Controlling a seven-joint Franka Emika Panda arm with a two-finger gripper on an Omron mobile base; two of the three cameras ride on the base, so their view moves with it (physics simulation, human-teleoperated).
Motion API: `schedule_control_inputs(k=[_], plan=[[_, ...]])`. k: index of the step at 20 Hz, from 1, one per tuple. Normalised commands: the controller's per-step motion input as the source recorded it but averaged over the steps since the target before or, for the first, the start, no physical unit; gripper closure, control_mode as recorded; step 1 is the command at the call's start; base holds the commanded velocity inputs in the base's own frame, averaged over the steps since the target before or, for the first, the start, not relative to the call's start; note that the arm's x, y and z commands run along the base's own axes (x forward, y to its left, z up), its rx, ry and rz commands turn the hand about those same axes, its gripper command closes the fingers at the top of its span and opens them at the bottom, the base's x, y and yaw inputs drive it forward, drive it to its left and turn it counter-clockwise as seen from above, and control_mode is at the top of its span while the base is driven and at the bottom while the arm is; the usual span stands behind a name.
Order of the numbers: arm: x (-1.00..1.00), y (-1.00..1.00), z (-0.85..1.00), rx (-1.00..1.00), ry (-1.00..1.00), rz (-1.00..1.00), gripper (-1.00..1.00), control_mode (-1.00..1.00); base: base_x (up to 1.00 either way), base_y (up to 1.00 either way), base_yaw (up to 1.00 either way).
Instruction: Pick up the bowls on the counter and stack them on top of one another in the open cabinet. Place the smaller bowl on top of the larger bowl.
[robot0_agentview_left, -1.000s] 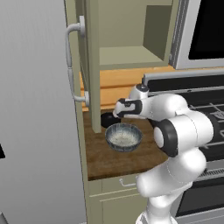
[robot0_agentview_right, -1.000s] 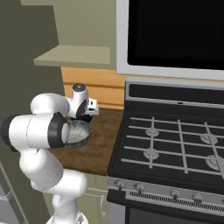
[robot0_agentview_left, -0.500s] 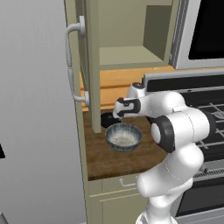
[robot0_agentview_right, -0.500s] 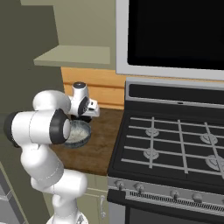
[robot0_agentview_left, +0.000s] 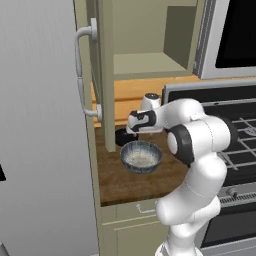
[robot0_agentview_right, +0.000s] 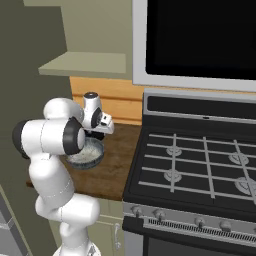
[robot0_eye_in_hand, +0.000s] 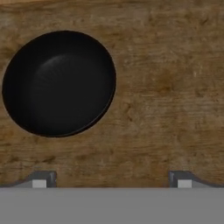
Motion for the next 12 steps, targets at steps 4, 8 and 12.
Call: schedule_control_inputs(k=[4, 8, 12], plan=[[0.3, 0.0, -0.19, 0.0, 0.05, -0.04, -1.0, -1.0, 0.0, 0.0, 0.0], [0.29, 0.0, -0.22, 0.0, 0.08, -0.02, -1.0, -1.0, 0.0, 0.0, 0.0], [0.17, 0.0, -0.51, 0.0, 0.07, 0.0, -1.0, -1.0, 0.0, 0.0, 0.0]])
